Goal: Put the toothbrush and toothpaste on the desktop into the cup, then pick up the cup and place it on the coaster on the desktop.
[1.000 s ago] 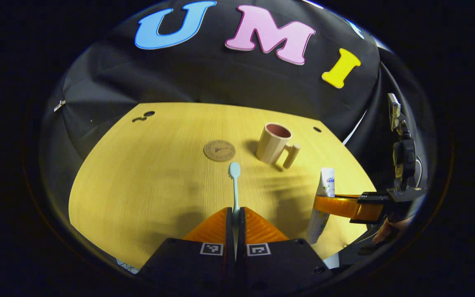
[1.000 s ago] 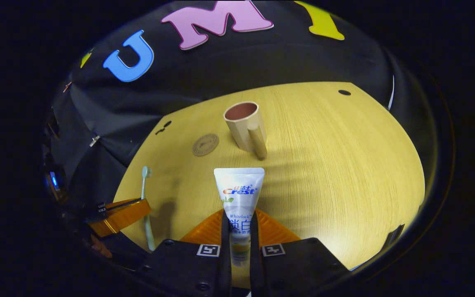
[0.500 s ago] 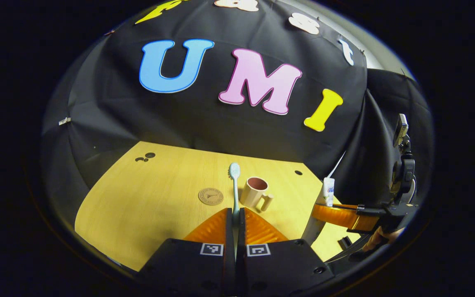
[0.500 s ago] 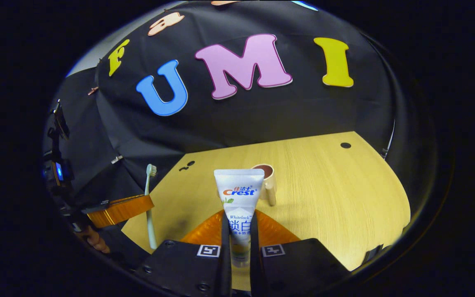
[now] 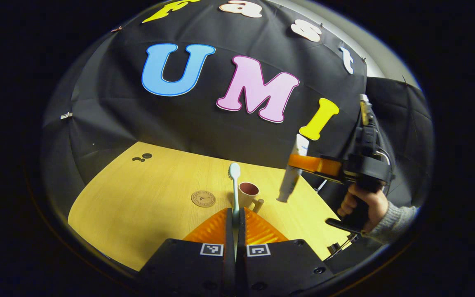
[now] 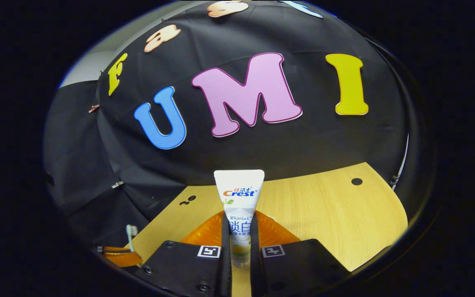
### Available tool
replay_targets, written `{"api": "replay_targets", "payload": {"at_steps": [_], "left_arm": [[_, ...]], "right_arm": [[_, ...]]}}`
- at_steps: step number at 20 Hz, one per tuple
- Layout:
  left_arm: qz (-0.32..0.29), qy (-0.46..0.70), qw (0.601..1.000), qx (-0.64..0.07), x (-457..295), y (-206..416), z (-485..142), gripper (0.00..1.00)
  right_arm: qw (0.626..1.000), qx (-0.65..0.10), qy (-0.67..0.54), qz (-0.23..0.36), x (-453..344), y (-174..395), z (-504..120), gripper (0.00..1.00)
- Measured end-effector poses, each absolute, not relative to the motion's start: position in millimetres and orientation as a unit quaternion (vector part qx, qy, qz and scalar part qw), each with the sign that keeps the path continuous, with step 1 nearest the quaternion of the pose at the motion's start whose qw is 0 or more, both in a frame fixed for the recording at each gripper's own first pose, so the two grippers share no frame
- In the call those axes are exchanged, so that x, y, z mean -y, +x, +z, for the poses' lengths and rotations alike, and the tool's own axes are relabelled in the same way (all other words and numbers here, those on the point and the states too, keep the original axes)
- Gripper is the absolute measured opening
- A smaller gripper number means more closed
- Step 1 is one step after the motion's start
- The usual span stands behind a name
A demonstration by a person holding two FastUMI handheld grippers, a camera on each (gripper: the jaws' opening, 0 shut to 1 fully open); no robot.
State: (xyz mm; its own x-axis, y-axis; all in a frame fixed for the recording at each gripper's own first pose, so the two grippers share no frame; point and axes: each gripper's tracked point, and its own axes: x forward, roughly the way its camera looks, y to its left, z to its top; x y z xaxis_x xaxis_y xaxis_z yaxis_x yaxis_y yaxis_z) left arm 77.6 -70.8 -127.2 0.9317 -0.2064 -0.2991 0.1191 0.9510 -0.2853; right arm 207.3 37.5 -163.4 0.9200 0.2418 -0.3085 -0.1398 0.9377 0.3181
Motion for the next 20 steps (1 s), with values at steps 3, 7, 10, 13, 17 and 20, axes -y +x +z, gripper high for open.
{"api": "replay_targets", "payload": {"at_steps": [3,7,10,13,17,20], "left_arm": [[-0.076,-0.14,0.974,-0.159,76.5,84.9,-126.0,0.06],[-0.054,-0.146,0.975,-0.161,79.6,90.6,-130.8,0.06],[-0.039,-0.146,0.974,-0.167,80.9,91.4,-136.8,0.06],[-0.021,-0.15,0.974,-0.169,79.5,93.9,-141.8,0.06],[-0.004,-0.154,0.974,-0.164,80.6,100.9,-141.4,0.06],[-0.005,-0.158,0.975,-0.154,87.9,116.8,-135.6,0.06]], "right_arm": [[0.966,-0.168,0.165,0.104,-40.9,255.1,-177.1,0.21],[0.965,-0.174,0.165,0.106,-46.6,303.0,-214.7,0.21],[0.967,-0.185,0.144,0.104,-44.1,323.1,-247.1,0.22],[0.964,-0.204,0.128,0.111,-45.4,331.4,-276.6,0.21],[0.956,-0.238,0.129,0.116,-55.0,336.1,-310.3,0.21],[0.953,-0.25,0.118,0.124,-59.4,331.4,-324.4,0.21]]}}
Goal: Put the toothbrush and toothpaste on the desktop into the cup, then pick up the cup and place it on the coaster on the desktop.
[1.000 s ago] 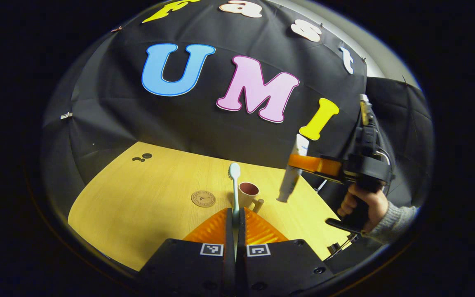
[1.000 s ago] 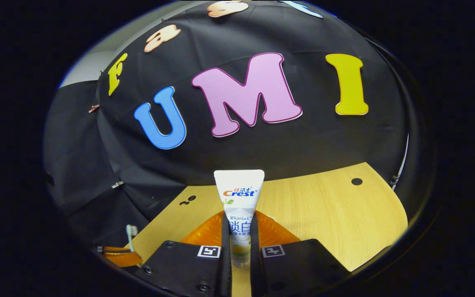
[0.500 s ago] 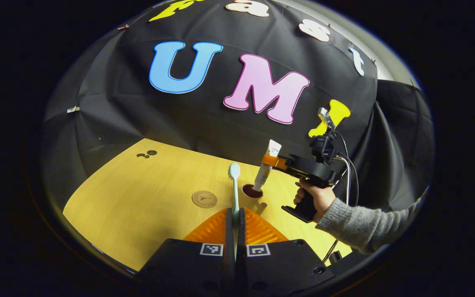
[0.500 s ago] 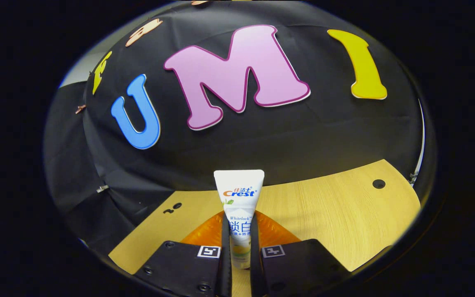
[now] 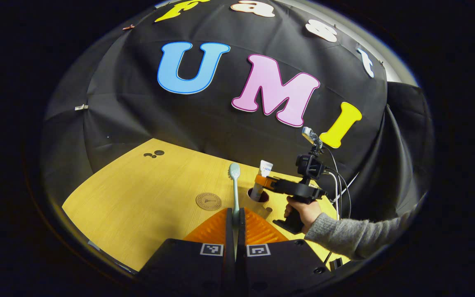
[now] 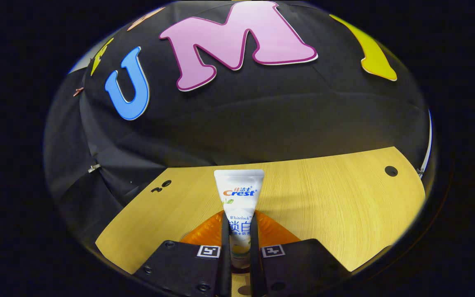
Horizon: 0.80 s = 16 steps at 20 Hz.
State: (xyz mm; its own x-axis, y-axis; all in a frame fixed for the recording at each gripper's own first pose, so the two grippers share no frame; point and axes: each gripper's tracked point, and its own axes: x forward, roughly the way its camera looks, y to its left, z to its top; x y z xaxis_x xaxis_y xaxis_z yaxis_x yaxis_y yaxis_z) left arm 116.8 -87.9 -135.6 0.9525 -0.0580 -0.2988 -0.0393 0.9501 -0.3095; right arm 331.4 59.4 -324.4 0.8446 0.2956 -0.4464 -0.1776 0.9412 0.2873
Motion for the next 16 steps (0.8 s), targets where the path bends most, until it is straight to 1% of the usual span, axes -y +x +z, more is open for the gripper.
{"api": "replay_targets", "payload": {"at_steps": [3,4,5,7,8,9,10,11,12,13,14,16], "left_arm": [[-0.012,-0.163,0.976,-0.142,96.3,138.1,-132.4,0.06],[-0.015,-0.162,0.977,-0.137,98.2,146.2,-130.0,0.06],[-0.019,-0.163,0.978,-0.132,100.5,154.9,-128.4,0.06],[-0.026,-0.169,0.977,-0.124,105.1,170.8,-125.0,0.06],[-0.03,-0.172,0.977,-0.12,108.0,179.4,-122.2,0.06],[-0.033,-0.176,0.977,-0.116,110.4,188.3,-122.4,0.06],[-0.036,-0.18,0.977,-0.112,112.7,196.2,-119.5,0.06],[-0.04,-0.184,0.976,-0.107,115.6,205.1,-117.7,0.06],[-0.044,-0.187,0.976,-0.1,118.2,214.8,-112.5,0.06],[-0.049,-0.191,0.976,-0.09,121.5,225.1,-107.7,0.06],[-0.056,-0.195,0.976,-0.079,126.1,236.8,-102.3,0.06],[-0.069,-0.198,0.976,-0.057,136.4,259.5,-96.3,0.06]], "right_arm": [[0.951,-0.261,0.111,0.125,-61.6,327.6,-336.5,0.25],[0.951,-0.261,0.111,0.126,-62.0,326.4,-337.8,0.19],[0.949,-0.267,0.109,0.128,-61.6,322.7,-342.4,0.22],[0.943,-0.28,0.11,0.142,-64.8,310.7,-347.7,0.32],[0.944,-0.273,0.114,0.145,-65.2,309.7,-343.7,0.34],[0.946,-0.266,0.115,0.145,-63.4,309.3,-337.4,0.51],[0.946,-0.262,0.12,0.147,-61.5,306.3,-330.9,0.32],[0.946,-0.259,0.13,0.145,-57.0,303.4,-323.4,0.49],[0.946,-0.254,0.145,0.14,-50.2,299.2,-313.4,0.42],[0.946,-0.247,0.164,0.133,-43.0,294.8,-304.5,0.59],[0.945,-0.243,0.18,0.124,-31.7,289.1,-296.8,0.63],[0.946,-0.237,0.196,0.106,-4.3,270.6,-288.1,0.64]]}}
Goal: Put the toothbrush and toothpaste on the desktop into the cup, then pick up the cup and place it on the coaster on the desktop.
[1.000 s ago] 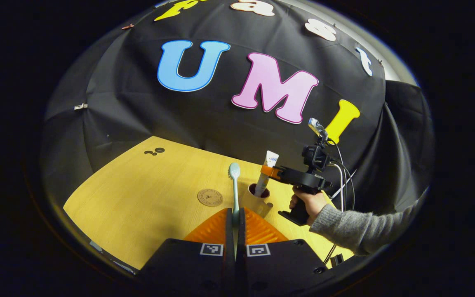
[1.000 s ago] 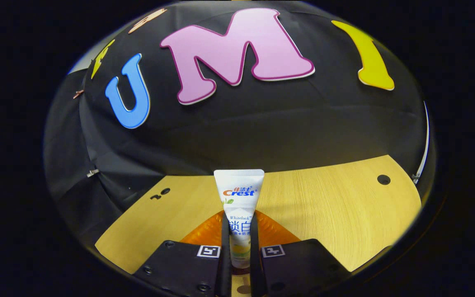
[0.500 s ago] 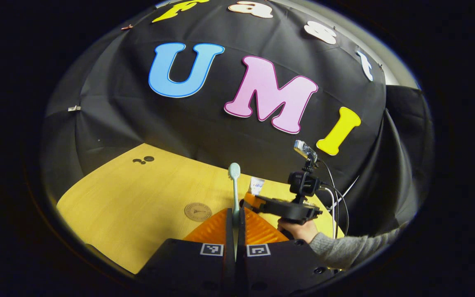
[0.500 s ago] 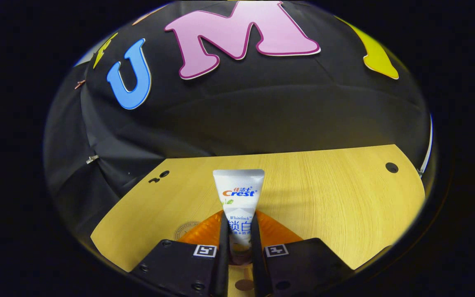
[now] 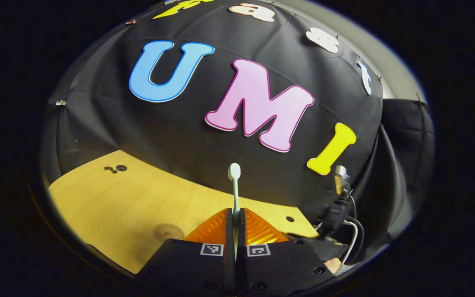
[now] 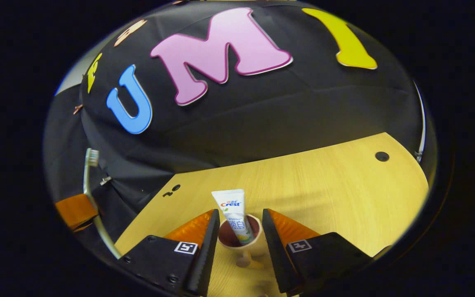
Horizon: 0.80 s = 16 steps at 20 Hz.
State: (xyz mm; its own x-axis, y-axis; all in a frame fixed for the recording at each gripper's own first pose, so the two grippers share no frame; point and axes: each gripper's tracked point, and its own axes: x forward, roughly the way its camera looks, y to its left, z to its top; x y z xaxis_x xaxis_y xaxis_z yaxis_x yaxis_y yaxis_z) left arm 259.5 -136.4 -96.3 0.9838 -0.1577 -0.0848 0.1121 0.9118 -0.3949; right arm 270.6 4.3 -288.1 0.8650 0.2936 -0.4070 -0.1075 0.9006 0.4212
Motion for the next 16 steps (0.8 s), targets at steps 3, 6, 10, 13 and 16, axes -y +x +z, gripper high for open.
{"api": "replay_targets", "payload": {"at_steps": [3,6,10,13,16], "left_arm": [[-0.076,-0.202,0.976,-0.026,148.1,293.9,-99.2,0.06],[-0.044,-0.206,0.978,0.003,144.0,322.2,-111.7,0.06],[0.029,-0.223,0.974,0.005,129.2,352.9,-150.9,0.06],[0.079,-0.243,0.967,-0.002,122.4,364.8,-176.8,0.06],[0.11,-0.233,0.966,0.003,124.1,371.0,-185.4,0.06]], "right_arm": [[0.946,-0.236,0.201,0.093,28.7,239.4,-279.7,0.64],[0.946,-0.237,0.204,0.085,53.2,208.3,-274.5,0.64],[0.946,-0.236,0.211,0.071,75.6,182.9,-272.9,0.64],[0.945,-0.238,0.214,0.062,88.7,175.8,-278.0,0.64],[0.943,-0.243,0.221,0.054,96.4,170.2,-284.9,0.64]]}}
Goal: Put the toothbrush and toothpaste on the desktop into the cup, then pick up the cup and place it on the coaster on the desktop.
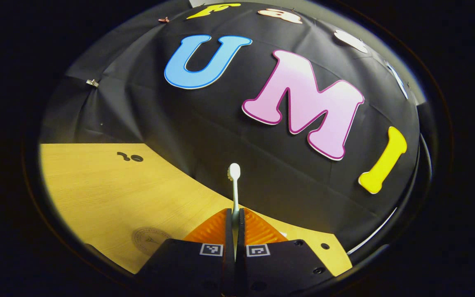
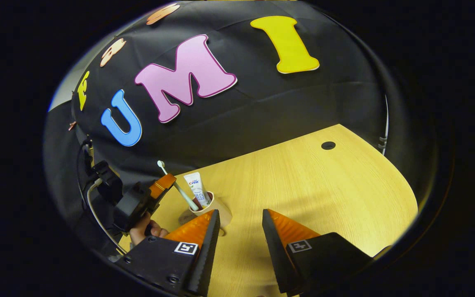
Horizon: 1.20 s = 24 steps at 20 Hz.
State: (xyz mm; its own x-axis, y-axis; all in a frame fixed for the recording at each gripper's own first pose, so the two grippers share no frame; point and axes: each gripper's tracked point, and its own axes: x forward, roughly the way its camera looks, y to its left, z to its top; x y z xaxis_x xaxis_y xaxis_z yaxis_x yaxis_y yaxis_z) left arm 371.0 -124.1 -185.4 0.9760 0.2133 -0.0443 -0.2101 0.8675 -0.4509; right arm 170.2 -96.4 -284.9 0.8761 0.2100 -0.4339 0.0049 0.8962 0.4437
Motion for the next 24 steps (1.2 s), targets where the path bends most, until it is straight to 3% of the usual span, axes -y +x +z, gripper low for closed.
{"api": "replay_targets", "payload": {"at_steps": [7,12,13,14,16,22,24], "left_arm": [[0.107,-0.159,0.981,-0.009,150.8,365.3,-214.3,0.07],[0.098,-0.125,0.987,-0.015,154.6,356.6,-232.4,0.16],[0.095,-0.13,0.987,-0.019,156.0,354.6,-235.8,0.07],[0.092,-0.134,0.986,-0.022,155.6,352.5,-238.6,0.21],[0.084,-0.138,0.986,-0.029,154.1,348.8,-244.6,0.3],[0.076,-0.132,0.988,-0.032,142.9,323.6,-242.4,0.33],[0.066,-0.125,0.989,-0.032,137.5,302.4,-234.5,0.38]], "right_arm": [[0.939,-0.255,0.225,0.054,97.4,166.1,-294.8,0.64],[0.939,-0.255,0.223,0.053,97.5,162.7,-297.2,0.64],[0.939,-0.256,0.222,0.054,96.6,162.1,-298.5,0.64],[0.939,-0.256,0.221,0.054,96.5,162.1,-298.3,0.64],[0.939,-0.257,0.22,0.056,94.6,161.3,-299.3,0.64],[0.938,-0.261,0.221,0.063,82.8,160.4,-297.5,0.64],[0.931,-0.275,0.23,0.068,74.5,159.3,-298.1,0.64]]}}
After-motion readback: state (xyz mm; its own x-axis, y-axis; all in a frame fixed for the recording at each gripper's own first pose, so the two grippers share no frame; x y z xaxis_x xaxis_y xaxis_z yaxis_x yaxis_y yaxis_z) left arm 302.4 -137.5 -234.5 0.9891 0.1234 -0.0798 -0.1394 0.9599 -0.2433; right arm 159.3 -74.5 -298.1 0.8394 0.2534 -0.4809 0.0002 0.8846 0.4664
